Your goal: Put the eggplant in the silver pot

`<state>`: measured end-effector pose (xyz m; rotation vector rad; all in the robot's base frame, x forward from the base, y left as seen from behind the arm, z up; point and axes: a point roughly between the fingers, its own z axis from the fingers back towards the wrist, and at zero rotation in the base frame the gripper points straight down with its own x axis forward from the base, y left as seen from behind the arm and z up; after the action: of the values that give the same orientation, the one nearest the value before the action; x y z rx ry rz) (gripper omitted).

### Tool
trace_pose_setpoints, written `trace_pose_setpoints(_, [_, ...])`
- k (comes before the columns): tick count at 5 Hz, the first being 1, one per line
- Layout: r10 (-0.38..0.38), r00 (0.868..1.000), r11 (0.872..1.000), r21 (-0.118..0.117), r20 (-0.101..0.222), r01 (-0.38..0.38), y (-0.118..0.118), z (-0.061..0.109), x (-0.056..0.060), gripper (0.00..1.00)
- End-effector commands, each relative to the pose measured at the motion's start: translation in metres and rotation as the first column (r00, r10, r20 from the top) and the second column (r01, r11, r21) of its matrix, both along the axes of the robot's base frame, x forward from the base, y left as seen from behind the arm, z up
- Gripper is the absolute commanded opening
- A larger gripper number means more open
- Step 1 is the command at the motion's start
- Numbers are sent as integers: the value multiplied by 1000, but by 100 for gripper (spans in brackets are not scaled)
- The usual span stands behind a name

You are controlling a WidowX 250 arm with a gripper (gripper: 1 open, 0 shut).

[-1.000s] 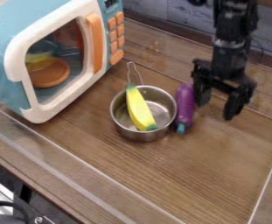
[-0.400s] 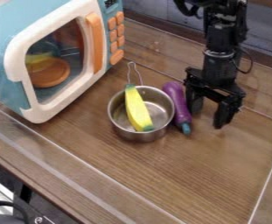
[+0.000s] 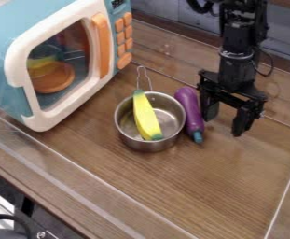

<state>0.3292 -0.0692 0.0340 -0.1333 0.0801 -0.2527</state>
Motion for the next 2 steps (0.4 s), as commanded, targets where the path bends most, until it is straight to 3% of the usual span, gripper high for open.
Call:
trace_pose_setpoints(1, [-19,996,1000,-17,92,21,2,29,7,100])
trace_pose_setpoints(2, [-26,995,999,-19,95,28,-1,28,5,100])
